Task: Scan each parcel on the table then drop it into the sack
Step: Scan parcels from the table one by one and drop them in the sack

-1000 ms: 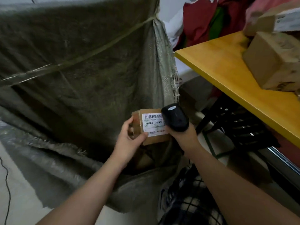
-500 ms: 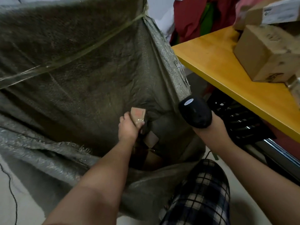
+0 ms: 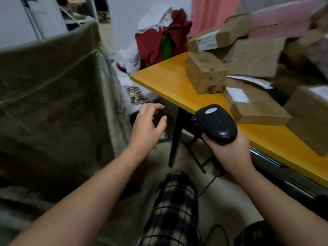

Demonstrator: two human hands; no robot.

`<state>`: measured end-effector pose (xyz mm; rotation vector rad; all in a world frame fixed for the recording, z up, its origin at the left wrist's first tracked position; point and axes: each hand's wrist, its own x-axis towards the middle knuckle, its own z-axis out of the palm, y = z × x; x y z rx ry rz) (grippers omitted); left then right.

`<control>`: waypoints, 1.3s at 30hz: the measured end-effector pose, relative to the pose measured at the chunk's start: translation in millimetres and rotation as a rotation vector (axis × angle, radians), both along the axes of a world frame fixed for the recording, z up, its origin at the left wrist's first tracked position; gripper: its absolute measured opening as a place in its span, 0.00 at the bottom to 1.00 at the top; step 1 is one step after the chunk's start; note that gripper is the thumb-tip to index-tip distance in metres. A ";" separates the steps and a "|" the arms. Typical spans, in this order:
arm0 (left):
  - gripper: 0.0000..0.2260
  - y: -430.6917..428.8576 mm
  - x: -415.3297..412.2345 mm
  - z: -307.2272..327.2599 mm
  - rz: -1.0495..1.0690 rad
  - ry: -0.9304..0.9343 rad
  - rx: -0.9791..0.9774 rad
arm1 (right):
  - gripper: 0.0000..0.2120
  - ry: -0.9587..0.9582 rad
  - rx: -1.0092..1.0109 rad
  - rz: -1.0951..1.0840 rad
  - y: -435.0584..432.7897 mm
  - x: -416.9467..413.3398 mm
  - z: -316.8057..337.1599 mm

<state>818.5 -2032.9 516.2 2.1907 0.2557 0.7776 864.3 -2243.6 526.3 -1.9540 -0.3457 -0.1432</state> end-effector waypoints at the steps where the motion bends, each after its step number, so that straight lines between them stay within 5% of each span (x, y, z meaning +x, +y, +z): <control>1: 0.12 -15.3 6.0 5.2 -0.058 0.020 0.030 | 0.23 0.003 0.041 -0.019 -12.9 1.6 8.5; 8: 0.23 -116.9 55.5 29.5 -0.317 0.190 0.257 | 0.19 -0.050 0.191 -0.202 -112.5 12.3 29.3; 16: 0.49 -175.6 96.7 35.3 -0.410 0.343 0.856 | 0.15 0.074 0.312 -0.226 -141.9 21.5 27.4; 18: 0.48 -172.8 90.1 36.6 -0.382 0.291 0.960 | 0.14 0.095 0.304 -0.216 -142.5 22.5 26.4; 24: 0.22 -148.1 63.0 32.7 -0.326 0.085 1.060 | 0.08 0.126 0.300 -0.229 -141.0 20.2 29.8; 32: 0.21 -105.9 39.0 36.1 -0.311 -0.150 0.818 | 0.14 0.110 0.278 -0.251 -138.9 16.5 26.0; 39: 0.22 -79.7 25.3 54.4 -0.182 -0.057 -0.082 | 0.23 0.020 0.047 -0.239 -134.7 11.5 25.2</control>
